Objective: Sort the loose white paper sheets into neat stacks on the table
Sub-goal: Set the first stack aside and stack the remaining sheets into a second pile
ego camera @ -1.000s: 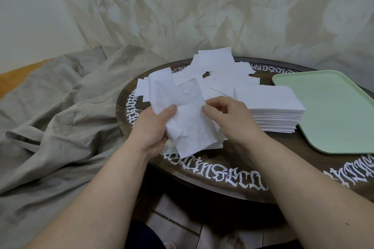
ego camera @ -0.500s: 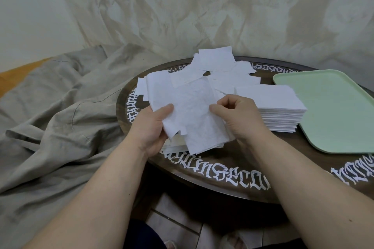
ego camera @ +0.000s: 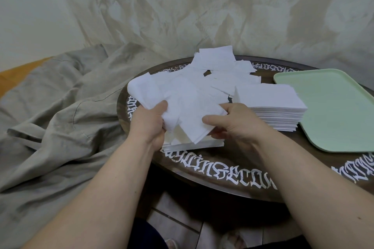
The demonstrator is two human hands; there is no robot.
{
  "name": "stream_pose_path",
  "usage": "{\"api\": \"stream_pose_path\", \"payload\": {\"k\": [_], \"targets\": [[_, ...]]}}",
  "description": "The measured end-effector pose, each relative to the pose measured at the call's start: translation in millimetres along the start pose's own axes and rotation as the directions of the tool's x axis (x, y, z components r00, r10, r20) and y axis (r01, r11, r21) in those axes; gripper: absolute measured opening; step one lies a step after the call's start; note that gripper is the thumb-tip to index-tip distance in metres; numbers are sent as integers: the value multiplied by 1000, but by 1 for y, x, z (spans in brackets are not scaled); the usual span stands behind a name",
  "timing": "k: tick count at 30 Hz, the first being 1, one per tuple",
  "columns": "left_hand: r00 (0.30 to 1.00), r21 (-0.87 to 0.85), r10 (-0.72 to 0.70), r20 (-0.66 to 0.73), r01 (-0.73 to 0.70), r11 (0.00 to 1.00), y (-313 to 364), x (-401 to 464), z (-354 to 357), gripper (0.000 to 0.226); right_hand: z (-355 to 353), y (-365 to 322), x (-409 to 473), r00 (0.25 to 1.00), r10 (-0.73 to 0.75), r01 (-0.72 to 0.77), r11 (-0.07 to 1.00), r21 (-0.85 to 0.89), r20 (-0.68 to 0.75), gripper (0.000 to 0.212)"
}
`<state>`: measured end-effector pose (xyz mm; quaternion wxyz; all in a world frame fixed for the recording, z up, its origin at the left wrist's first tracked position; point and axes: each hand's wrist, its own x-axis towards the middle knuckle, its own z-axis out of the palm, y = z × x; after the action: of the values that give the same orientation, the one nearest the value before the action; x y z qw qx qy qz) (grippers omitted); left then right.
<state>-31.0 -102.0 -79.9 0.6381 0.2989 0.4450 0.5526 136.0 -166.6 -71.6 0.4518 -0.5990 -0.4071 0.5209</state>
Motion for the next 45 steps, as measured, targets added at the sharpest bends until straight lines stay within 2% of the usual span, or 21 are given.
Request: {"api": "stream_pose_path", "payload": {"k": [4,7,12,14,16,18,20,22,24,26,28,29,31,33,36,39,40,42,45], "targets": [[1000,-37,-14,-3,14,999,3,-4,3,18,1,-3,0,997,-42,47,995,90,-62,13],[999,-9,-23,23,23,1000,6,-6,1,20,0,-2,2,988,-108,111,994,20,-111,22],[996,281,-14,93,-12,960,4,-5,-13,25,-9,5,10,962,-136,126,990,-58,-235,25],[996,402,-13,87,-23,915,5,-5,-17,21,-12,9,14,941,-186,149,978,-147,-282,26],[993,490,115,-2,-100,866,8,0,-21,13,-14,13,17,940,-210,154,964,-215,-270,26],[941,504,308,-137,-202,840,16,3,-23,3,-15,17,18,958,-209,157,955,-254,-196,28],[908,472,382,-172,-265,841,23,-1,-23,12,-15,19,19,961,-235,166,912,-374,-147,31],[935,432,346,-81,-280,857,20,-5,-19,14,-16,19,21,952,-274,164,832,-531,-136,33],[953,466,302,28,-280,839,13,-8,-16,16,-15,17,20,940,-302,119,728,-675,-161,38],[955,520,274,111,-291,803,8,-8,-13,18,-13,11,18,890,-395,95,649,-754,-227,41],[954,553,241,176,-298,778,6,-8,-10,21,-10,2,14,826,-500,137,628,-766,-262,34],[952,568,229,203,-305,764,6,-9,-8,22,-8,-1,12,822,-508,183,663,-726,-257,29],[947,617,203,249,-317,721,4,-12,-4,28,-2,-6,5,886,-416,269,822,-502,-206,24],[934,664,134,332,-332,670,4,-17,0,28,5,-6,-1,951,-279,243,940,-241,-131,27],[886,751,-48,462,-362,551,4,-23,3,32,4,-4,0,972,-198,194,980,-46,-124,32],[852,797,-163,498,-375,474,4,-26,5,29,-1,-7,3,962,-206,214,976,30,-180,13],[857,799,-169,487,-359,483,5,-23,3,31,-3,-7,5,958,-198,213,976,52,-208,8],[868,755,-202,454,-254,605,5,-18,-5,39,-7,-7,6,948,-149,191,973,128,-280,4],[906,646,-236,352,-53,762,2,-11,-13,33,-13,-8,8,953,-65,163,934,318,-297,10]]}}
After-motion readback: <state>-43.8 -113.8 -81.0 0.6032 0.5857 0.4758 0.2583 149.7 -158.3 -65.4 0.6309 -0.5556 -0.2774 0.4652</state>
